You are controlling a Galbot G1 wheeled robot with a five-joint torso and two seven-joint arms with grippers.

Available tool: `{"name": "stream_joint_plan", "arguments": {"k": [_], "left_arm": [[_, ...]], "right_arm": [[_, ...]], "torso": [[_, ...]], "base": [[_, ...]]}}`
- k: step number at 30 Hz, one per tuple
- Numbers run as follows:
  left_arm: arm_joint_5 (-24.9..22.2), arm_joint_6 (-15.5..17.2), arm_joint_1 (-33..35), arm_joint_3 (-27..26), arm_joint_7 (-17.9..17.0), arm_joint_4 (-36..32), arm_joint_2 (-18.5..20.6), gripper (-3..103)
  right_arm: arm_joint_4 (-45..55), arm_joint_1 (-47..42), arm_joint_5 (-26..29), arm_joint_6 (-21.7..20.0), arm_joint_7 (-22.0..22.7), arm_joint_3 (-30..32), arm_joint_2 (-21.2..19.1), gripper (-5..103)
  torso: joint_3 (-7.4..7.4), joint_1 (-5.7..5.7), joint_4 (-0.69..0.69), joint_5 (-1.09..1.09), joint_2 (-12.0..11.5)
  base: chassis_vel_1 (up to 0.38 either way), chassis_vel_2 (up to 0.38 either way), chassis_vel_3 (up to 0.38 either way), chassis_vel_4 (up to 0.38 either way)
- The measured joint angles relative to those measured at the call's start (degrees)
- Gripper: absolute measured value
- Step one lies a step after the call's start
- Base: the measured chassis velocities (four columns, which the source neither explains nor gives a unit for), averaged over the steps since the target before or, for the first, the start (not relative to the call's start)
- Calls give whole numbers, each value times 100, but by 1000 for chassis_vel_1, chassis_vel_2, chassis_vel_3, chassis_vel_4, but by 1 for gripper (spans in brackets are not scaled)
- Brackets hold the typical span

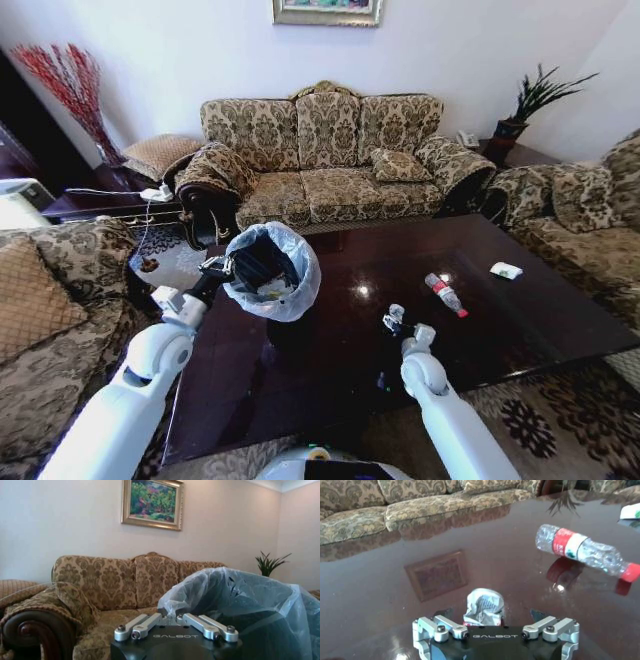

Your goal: Move to the front of the table and place the trash on the table into the trash bin.

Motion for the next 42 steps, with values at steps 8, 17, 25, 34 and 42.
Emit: {"name": "stream_joint_plan", "arguments": {"k": [8,17,25,34,42], "left_arm": [[7,-36,11,-33,24,30,-8,4],[31,-44,-13,-21,24,31,-42,4],[49,-45,-12,9,24,-5,-96,4],[55,-42,-7,15,21,-14,-113,4],[98,-16,2,76,26,-56,-194,4]], "right_arm": [[-212,118,51,-57,-181,-38,58,99],[-258,171,61,-121,-233,-73,-3,71],[-327,157,46,-89,-339,-74,5,45],[-23,114,-136,49,-274,-28,-8,39],[1450,427,-37,-29,72,-113,-443,39]], "torso": [[0,0,0,1,0],[0,0,0,0,0],[-1,0,0,-1,1],[0,0,0,2,0],[0,0,0,2,1]], "base": [[0,0,0,0],[0,0,0,0],[0,0,0,0],[0,0,0,0],[0,0,0,0]]}}
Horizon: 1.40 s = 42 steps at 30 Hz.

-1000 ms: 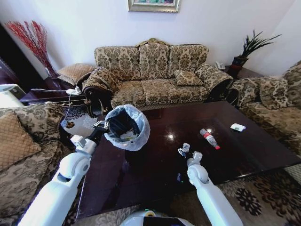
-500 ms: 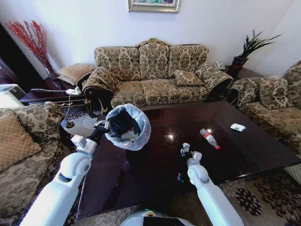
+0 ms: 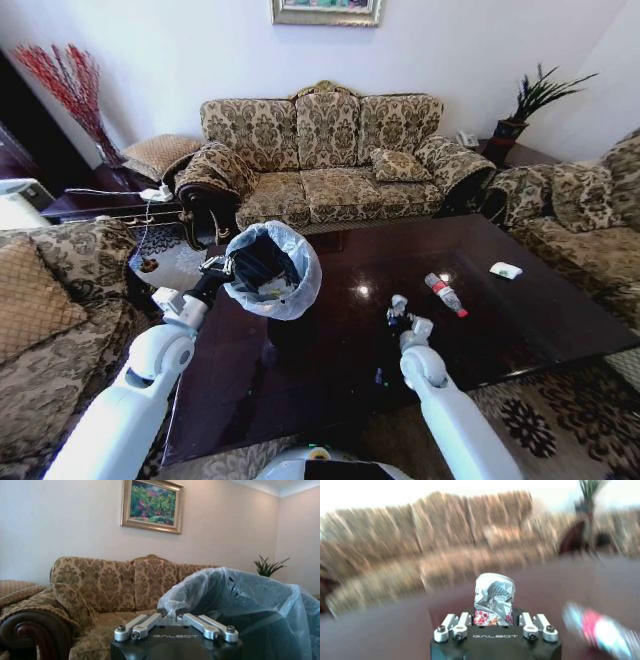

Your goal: Move to the front of the table and place the trash on the table into the trash bin.

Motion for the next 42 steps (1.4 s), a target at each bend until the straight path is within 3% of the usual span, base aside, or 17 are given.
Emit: {"name": "stream_joint_plan", "arguments": {"k": [4,6,9,10,12,13,15,17,18,20,28,31,32,35,38,42], "left_arm": [[127,90,-60,145,-98,-5,-115,4],[158,132,-63,154,-132,-29,-116,4],[236,309,-91,190,-298,-110,-64,4],[236,309,-91,190,-298,-110,-64,4],[243,386,-128,235,-369,-148,-21,4],[242,420,-134,250,-392,-164,-1,4],[243,435,-134,257,-399,-175,8,4],[243,475,-117,263,-416,-210,34,4],[243,475,-117,263,-416,-210,34,4],[237,508,-109,260,-435,-226,58,4],[228,540,-109,267,-437,-208,20,4],[224,545,-98,254,-437,-209,16,4],[221,547,-86,229,-438,-212,20,4],[220,548,-78,195,-441,-213,23,4],[218,548,-78,184,-439,-211,-5,4],[216,548,-80,193,-438,-198,-24,4]], "right_arm": [[959,706,917,-308,246,-166,-656,39],[1079,863,1120,-326,233,-202,-844,39],[1485,1759,2153,-442,2,-442,-1664,39],[1485,1759,2153,-442,2,-442,-1664,39],[1641,2546,2860,-545,-217,-849,-1945,39],[1661,2978,3184,-559,-233,-1192,-1955,39],[1664,3164,3316,-565,-229,-1359,-1937,39],[1649,4109,3866,-555,-122,-2278,-1706,39],[1649,4109,3866,-555,-122,-2278,-1706,39],[1670,4765,4222,-526,38,-3084,-1464,39],[1351,5286,4106,-501,337,-4712,-809,39],[1250,5302,4040,-606,384,-4867,-739,38],[1176,5296,3928,-720,365,-4920,-742,49],[1103,5257,3700,-796,312,-4964,-770,54],[1041,5222,3478,-807,279,-4983,-778,71],[1034,5228,3364,-793,236,-4953,-759,82]], "torso": [[1,1,0,-2,0],[0,1,0,-1,0],[0,0,-1,0,0],[0,0,-1,0,0],[0,0,-2,-1,0],[0,1,-2,-2,0],[0,1,-1,-1,0],[1,1,2,-1,-1],[1,1,2,-1,-1],[1,1,3,-4,0],[1,0,0,-1,-1],[1,1,1,-2,-1],[1,1,1,-3,-1],[0,0,1,-2,-1],[0,0,-1,0,0],[0,1,0,-1,-1]], "base": [[0,0,0,0],[0,0,0,0],[0,0,0,0],[0,0,0,0],[0,0,0,0],[0,0,0,0],[0,0,0,0],[0,0,0,0],[0,0,0,0],[0,0,0,0],[0,0,0,0],[0,0,0,0],[0,0,0,0],[0,0,0,0],[0,0,0,0],[0,0,0,0]]}}
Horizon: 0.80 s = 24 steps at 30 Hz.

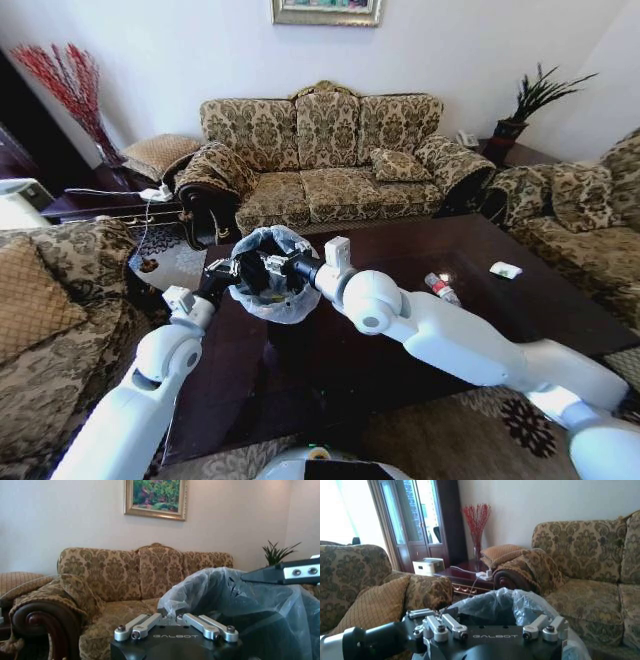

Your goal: Move to the front of the table and place the trash on the table into the trash bin.

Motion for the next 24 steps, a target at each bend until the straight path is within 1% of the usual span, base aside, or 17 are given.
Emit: {"name": "stream_joint_plan", "arguments": {"k": [1,4,5,7,8,9,11,14,15,16,17,18,19,20,21,23,24], "left_arm": [[0,0,0,0,0,0,0,4],[0,0,5,-1,-4,30,0,4],[0,0,9,-4,-5,32,2,4],[-1,0,14,-12,-5,32,9,4],[-7,-1,23,-37,-4,32,36,4],[-7,-1,23,-37,-4,32,36,4],[-18,-7,29,-74,-5,32,67,4],[-39,-16,29,-112,0,32,70,4],[-39,-16,29,-112,0,32,70,4],[-55,-21,29,-142,-2,32,61,4],[-85,-27,33,-180,0,32,55,4],[-99,-32,34,-197,2,32,45,4],[-105,-34,34,-202,5,32,38,4],[-114,-38,32,-205,8,32,21,4],[-114,-38,32,-205,8,32,21,4],[-111,-46,19,-190,8,30,-47,4],[-109,-48,19,-183,8,20,-69,4]], "right_arm": [[0,0,0,0,0,0,0,82],[125,0,-27,101,-36,158,-9,97],[175,2,-46,134,-52,234,-28,99],[235,2,-76,174,-108,346,-70,99],[348,-35,-159,219,-310,633,-242,100],[348,-35,-159,219,-310,633,-242,100],[497,-209,-294,159,-571,1142,-615,100],[616,-622,-382,-39,-589,1726,-1051,100],[616,-622,-382,-39,-589,1726,-1051,100],[647,-910,-520,-135,-500,1963,-1260,100],[647,-1322,-836,-193,-360,2160,-1506,100],[616,-1640,-1102,-196,-258,2276,-1635,100],[572,-1829,-1251,-191,-201,2362,-1688,100],[469,-2222,-1519,-174,-140,2635,-1733,100],[469,-2222,-1519,-174,-140,2635,-1733,100],[280,-3071,-1913,-141,-223,3426,-1618,100],[253,-3348,-1999,-123,-248,3675,-1539,100]], "torso": [[0,0,0,0,0],[0,0,0,0,0],[0,0,0,0,0],[0,0,1,1,0],[0,0,1,0,0],[0,0,1,0,0],[0,0,1,0,0],[0,0,0,1,0],[0,0,0,1,0],[-1,0,0,2,0],[0,-1,-1,3,0],[-1,-1,-2,3,0],[0,-1,-2,4,0],[0,-1,-1,2,0],[0,-1,-1,2,0],[0,-1,-1,2,0],[0,-1,0,1,0]], "base": [[0,0,0,0],[0,0,0,0],[0,0,0,0],[0,0,0,0],[0,0,0,0],[0,0,0,0],[0,0,0,0],[0,0,0,0],[0,0,0,0],[0,0,0,0],[0,0,0,0],[0,0,0,0],[0,0,0,0],[0,0,0,0],[0,0,0,0],[0,0,0,0],[0,0,0,0]]}}
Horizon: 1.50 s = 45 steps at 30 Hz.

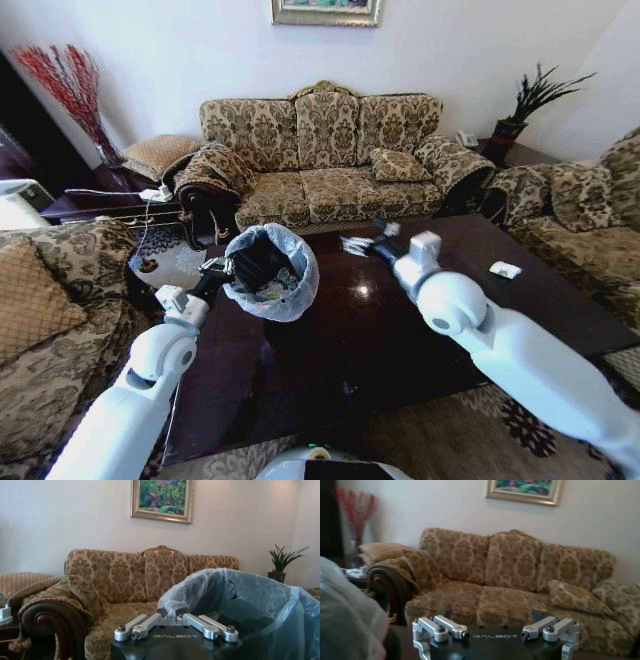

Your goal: Move to the front of the table and place the trash on the table into the trash bin.

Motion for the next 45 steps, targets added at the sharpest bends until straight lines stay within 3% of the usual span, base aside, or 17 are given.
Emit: {"name": "stream_joint_plan", "arguments": {"k": [7,11,22,31,36,45], "left_arm": [[-1,-1,77,-9,22,-71,-82,4],[15,-1,126,-34,34,-107,-133,4],[10,-6,258,-115,87,-297,-192,4],[22,-54,298,-120,94,-327,-231,4],[77,-117,297,-88,73,-338,-253,4],[84,-124,291,-81,75,-343,-253,4]], "right_arm": [[-60,-1161,-174,76,-39,961,325,100],[-48,-1406,-204,80,-37,1105,379,100],[-93,-1364,-467,119,1,822,593,100],[-328,-1383,-153,100,63,998,647,100],[-615,-1404,-364,179,-13,1068,643,100],[-633,-1403,-390,188,-28,1071,640,100]], "torso": [[-1,-1,1,-1,0],[0,-1,1,-2,0],[0,0,-1,-1,0],[1,1,0,2,0],[1,1,2,0,0],[0,1,-2,-3,0]], "base": [[-25,-23,17,26],[-136,-133,137,123],[-241,-226,259,260],[-263,-278,379,395],[-265,-278,378,370],[-73,-90,69,45]]}}
